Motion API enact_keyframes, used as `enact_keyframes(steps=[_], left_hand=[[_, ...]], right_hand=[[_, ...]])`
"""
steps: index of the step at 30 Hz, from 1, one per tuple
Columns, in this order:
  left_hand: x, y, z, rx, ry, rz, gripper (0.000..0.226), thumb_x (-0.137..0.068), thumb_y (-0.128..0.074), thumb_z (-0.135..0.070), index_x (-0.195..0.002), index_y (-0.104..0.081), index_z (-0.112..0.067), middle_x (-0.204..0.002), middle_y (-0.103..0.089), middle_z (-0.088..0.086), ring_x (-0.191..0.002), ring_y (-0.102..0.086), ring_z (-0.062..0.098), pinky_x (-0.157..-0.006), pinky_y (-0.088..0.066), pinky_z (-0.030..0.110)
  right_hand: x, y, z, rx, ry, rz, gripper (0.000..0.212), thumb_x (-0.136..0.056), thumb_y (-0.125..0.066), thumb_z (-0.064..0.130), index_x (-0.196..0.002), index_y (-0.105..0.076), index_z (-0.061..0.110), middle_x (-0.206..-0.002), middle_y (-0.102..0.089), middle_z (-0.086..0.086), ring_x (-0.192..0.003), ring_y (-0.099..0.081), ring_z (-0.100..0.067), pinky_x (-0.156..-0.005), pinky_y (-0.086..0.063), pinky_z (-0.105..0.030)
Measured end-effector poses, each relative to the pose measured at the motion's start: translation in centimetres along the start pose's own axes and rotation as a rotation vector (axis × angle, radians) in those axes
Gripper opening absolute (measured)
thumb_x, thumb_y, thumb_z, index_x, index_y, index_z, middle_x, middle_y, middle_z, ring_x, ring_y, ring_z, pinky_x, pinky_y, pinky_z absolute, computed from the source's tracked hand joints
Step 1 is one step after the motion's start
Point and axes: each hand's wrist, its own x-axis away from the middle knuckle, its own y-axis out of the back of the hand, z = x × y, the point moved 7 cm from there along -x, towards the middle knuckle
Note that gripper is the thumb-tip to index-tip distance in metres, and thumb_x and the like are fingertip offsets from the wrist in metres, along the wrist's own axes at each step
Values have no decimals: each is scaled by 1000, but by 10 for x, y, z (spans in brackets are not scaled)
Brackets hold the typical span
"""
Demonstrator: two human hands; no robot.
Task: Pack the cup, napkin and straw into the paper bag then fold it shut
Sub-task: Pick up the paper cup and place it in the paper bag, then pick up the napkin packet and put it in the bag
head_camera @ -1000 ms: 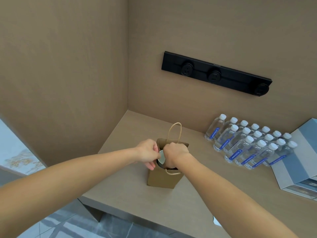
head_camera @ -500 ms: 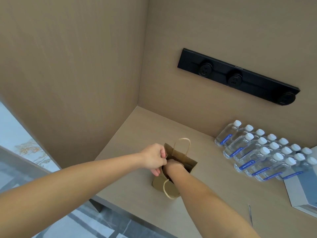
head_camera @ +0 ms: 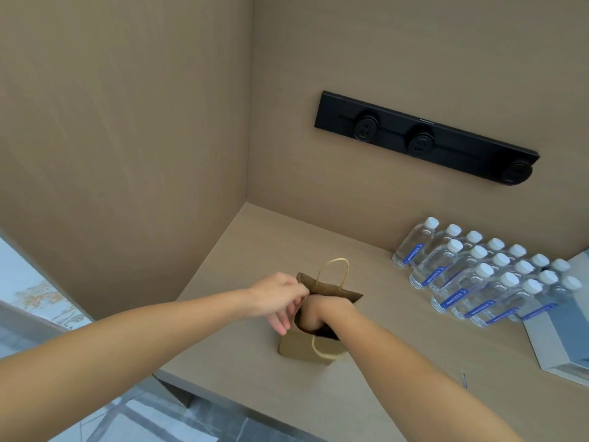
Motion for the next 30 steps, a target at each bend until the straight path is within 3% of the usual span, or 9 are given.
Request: enact_keyframes(steps=[4,8,10,12,15,18,23,27,30], left_hand=[[-13,12,23,53,15,-75,36,-95,-32,-19,-75,-57,-3,-74,-60,18,-49,-59,25,-46,-56,34],[-38,18,64,-336,0,-131,34,-98,-33,-19,-76,-57,-10,-78,-62,12,-60,-62,26,-56,-54,35],[-48,17,86,-604,4,-128,25,-96,-38,-24,-89,-58,-11,-99,-67,16,-86,-64,32,-73,-50,37],[-55,14,108,-805,28,-96,27,-95,-42,-30,-108,-55,-11,-120,-59,18,-111,-56,35,-90,-45,37],[-59,11,140,-960,49,-52,46,-92,-43,-38,-131,-43,-13,-137,-43,15,-125,-41,35,-107,-38,43],[-61,8,170,-1015,61,-63,63,-92,-42,-42,-146,-26,-13,-156,-22,18,-140,-25,40,-116,-29,49],[-62,-12,205,-1023,100,-193,74,-95,-28,-55,-155,-7,-17,-167,1,14,-152,1,41,-121,-8,59],[-66,-23,221,-1044,72,-312,79,-93,-16,-62,-156,-11,-15,-167,-4,17,-153,3,42,-120,3,59],[-69,-21,224,-1092,9,-375,82,-90,-13,-65,-152,-25,-12,-165,-15,19,-152,-6,43,-118,17,48]], right_hand=[[28,17,-5,61,78,-15,27,-91,-45,10,-111,-62,4,-110,-64,-16,-91,-58,-31,-78,-49,-39],[68,47,-7,-66,183,-183,29,-89,-40,4,-101,-67,3,-103,-68,-17,-90,-62,-33,-80,-54,-41],[90,61,-19,-227,222,-351,32,-89,-40,3,-92,-69,16,-103,-68,-11,-93,-65,-27,-88,-55,-38],[110,68,-43,-376,221,-553,37,-84,-39,1,-73,-63,27,-85,-68,-4,-81,-65,-21,-81,-55,-32],[123,46,-97,-543,108,-761,36,-81,-39,2,-69,-64,24,-67,-69,1,-70,-63,-17,-70,-53,-32],[101,-14,-163,-682,-148,-774,29,-82,-43,4,-81,-68,20,-76,-75,-2,-74,-65,-22,-76,-54,-33],[49,-149,-226,-821,-522,-509,35,-89,-57,16,-124,-58,12,-110,-72,-8,-109,-63,-31,-91,-43,-28],[25,-217,-247,-878,-689,-454,47,-90,-57,17,-137,-49,13,-130,-54,-18,-115,-55,-37,-92,-49,-37],[18,-232,-261,-792,-799,-586,43,-91,-57,24,-134,-53,19,-139,-43,-18,-122,-42,-40,-97,-46,-44]])
